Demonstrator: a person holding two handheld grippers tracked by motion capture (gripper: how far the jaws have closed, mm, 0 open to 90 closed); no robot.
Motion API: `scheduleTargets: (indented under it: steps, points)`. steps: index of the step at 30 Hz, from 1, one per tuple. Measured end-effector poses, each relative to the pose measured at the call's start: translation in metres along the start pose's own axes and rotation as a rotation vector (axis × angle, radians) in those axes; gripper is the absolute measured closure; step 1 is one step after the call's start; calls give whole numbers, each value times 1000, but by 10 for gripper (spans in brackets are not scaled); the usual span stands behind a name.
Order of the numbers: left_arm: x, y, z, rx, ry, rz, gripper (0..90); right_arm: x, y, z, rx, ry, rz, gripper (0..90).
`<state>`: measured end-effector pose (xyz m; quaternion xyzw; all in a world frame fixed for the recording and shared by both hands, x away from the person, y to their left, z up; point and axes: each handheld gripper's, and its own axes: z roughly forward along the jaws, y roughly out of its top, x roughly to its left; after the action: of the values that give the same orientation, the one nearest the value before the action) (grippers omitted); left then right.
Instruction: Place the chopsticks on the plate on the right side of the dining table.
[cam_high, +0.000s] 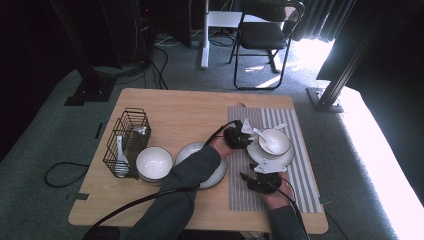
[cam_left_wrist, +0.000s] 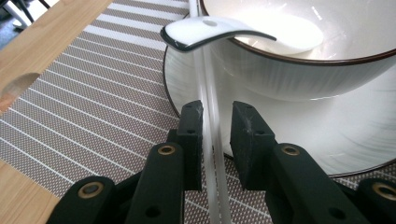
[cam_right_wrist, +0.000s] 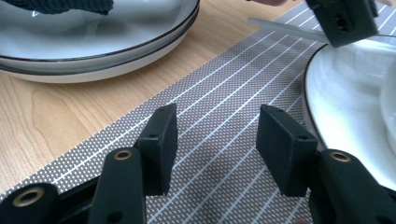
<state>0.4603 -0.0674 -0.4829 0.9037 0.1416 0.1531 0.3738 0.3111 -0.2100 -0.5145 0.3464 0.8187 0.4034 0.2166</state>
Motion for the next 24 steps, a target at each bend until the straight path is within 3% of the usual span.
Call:
scheduleTargets:
  steps: [15,18,24]
  points:
    - [7,-7,-14,-24,-16,-56,676,-8,5,-10,-26,-24,14,477]
    - [8,-11,-19,-56,-38,-103,654,-10,8,-12,-27,-36,4,477]
    - [9,-12,-24,-71,-35,-115,628,-14,13,-15,-37,-38,5,477]
